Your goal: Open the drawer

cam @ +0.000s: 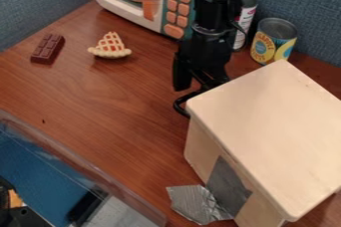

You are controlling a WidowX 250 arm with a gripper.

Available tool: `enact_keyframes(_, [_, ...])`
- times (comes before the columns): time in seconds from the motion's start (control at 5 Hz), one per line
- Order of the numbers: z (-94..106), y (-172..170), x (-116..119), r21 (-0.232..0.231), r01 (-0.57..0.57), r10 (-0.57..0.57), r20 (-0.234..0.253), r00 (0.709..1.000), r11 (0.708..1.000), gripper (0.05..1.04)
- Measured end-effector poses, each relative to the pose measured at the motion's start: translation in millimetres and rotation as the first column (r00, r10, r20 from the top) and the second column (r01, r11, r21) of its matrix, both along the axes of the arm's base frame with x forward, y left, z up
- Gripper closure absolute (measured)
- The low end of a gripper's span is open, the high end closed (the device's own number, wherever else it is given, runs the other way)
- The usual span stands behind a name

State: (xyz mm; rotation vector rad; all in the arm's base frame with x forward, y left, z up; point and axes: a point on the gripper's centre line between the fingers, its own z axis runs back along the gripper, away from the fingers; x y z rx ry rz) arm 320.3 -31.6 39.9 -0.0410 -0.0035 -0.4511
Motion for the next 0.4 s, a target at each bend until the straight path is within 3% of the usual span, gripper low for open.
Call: enact_keyframes(0.4, [-14.7,3.9,3.2,0.032,-0.016,0.016,0.002,1.000,0.999,0.741])
